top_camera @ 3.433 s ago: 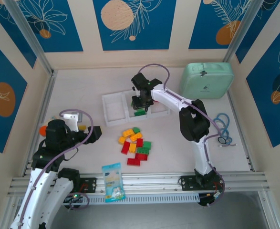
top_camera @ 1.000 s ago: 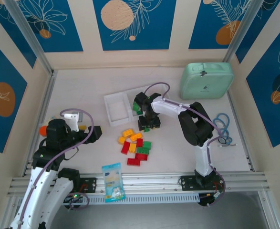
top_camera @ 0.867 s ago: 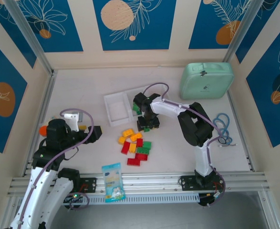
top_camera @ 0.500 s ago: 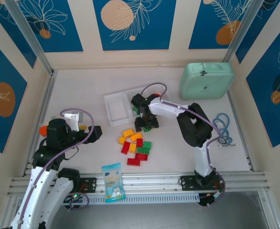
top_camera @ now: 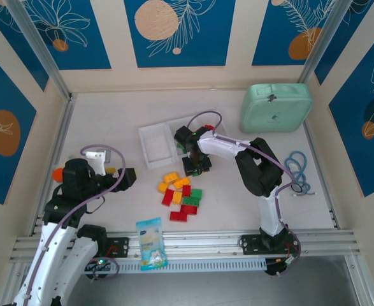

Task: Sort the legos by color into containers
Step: Pick up the lego from the center of the table.

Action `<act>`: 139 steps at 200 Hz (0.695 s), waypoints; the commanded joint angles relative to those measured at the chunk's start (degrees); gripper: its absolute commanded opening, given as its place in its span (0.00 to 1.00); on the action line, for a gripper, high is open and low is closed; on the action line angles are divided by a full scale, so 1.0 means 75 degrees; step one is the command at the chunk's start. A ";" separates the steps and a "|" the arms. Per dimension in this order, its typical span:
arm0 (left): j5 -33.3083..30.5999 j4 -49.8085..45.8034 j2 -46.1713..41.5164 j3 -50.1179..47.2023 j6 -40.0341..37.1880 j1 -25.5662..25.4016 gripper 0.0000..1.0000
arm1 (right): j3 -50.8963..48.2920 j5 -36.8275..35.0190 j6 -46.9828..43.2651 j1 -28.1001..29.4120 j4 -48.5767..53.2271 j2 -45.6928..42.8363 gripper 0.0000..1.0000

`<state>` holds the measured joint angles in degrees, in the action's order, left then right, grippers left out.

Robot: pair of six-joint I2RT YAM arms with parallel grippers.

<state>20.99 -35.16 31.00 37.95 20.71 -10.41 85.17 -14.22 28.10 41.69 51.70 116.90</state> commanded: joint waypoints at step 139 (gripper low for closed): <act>0.0142 0.0094 0.0015 -0.0044 0.0017 -0.0036 0.99 | 0.3950 0.0990 -0.0796 -0.0989 0.0292 0.0734 0.23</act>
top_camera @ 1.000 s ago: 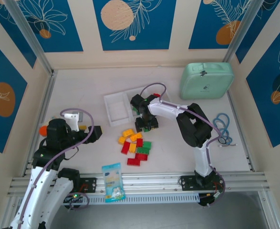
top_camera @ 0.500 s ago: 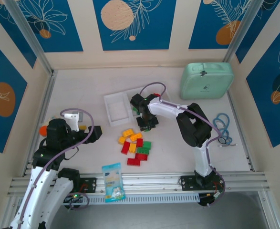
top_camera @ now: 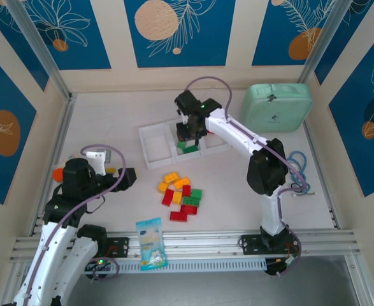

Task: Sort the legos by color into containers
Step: Pick up the lego from the center of the table, then place the lego in the container.

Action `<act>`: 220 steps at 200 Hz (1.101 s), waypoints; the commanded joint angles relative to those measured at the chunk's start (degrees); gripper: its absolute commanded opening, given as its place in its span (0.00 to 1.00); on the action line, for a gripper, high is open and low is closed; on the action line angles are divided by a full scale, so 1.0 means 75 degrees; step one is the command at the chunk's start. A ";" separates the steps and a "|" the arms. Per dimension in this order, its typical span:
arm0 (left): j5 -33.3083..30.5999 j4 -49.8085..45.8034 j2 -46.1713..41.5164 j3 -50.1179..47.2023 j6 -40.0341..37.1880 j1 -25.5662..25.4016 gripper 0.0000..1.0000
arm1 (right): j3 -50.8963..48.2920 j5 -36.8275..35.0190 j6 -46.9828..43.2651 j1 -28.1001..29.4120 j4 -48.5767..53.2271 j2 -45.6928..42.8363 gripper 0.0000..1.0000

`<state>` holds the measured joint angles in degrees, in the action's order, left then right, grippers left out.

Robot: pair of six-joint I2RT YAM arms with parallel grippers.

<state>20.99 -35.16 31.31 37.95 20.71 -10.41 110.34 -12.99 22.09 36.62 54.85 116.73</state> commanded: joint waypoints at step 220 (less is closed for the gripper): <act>0.0063 0.0082 0.0097 -0.0051 0.0028 -0.0030 0.99 | -0.0667 0.1756 0.0191 -0.0640 -0.0940 -0.0522 0.74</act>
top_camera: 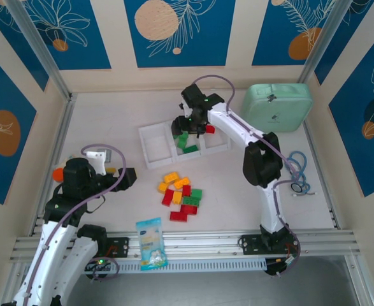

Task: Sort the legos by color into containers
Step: Place the lego in the container, then pick up the lego from the center of the table.

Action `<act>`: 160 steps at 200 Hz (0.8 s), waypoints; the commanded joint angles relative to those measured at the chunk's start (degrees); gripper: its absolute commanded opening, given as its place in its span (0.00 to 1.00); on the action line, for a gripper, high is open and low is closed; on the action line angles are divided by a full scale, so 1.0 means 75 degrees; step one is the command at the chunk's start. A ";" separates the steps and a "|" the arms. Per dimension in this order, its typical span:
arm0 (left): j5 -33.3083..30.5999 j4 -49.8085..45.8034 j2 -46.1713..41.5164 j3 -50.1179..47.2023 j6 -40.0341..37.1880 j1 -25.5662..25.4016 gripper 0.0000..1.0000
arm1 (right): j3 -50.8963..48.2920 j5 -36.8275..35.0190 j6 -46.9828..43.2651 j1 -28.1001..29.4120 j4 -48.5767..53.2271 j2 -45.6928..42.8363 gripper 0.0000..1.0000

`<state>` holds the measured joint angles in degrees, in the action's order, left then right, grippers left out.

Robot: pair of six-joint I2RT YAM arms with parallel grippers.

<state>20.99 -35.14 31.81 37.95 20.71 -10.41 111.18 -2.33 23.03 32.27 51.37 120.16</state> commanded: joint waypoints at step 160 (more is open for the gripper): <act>-0.0949 -0.0459 0.4606 0.1639 -0.0445 -0.3488 0.99 | -0.6842 0.0677 -0.0305 -0.1795 -0.1704 -0.6509 0.99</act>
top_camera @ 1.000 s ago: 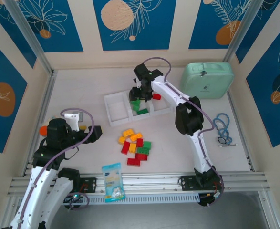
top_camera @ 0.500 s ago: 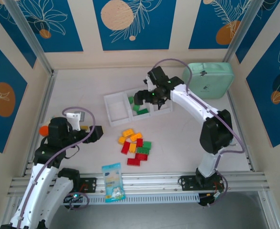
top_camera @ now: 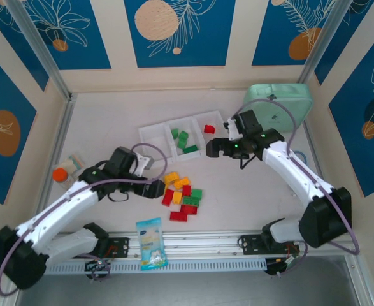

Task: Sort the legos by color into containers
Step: Pick up the lego from the center of the table.

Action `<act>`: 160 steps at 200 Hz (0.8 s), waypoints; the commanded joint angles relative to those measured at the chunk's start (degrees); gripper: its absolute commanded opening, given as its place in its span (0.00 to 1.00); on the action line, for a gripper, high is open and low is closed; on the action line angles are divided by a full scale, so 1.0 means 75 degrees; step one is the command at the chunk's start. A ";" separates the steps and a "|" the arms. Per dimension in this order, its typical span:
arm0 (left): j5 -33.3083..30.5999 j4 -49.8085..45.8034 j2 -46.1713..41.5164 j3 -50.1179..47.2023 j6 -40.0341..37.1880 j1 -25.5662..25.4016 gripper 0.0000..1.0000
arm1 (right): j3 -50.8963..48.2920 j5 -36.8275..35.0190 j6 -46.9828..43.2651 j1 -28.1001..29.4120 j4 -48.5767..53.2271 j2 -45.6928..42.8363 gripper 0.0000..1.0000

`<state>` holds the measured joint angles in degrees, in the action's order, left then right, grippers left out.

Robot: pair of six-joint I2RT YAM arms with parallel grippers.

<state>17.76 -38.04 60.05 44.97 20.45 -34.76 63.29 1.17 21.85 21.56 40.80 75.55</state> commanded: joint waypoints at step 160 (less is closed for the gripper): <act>-0.0804 -0.1513 0.5712 0.4044 -0.5121 -0.0616 0.70 | -0.1053 0.0852 0.0152 -0.1633 -0.0459 -0.0833 0.98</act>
<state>10.87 -47.18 100.62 73.03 -12.82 -39.13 55.11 5.19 22.94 9.69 37.06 70.19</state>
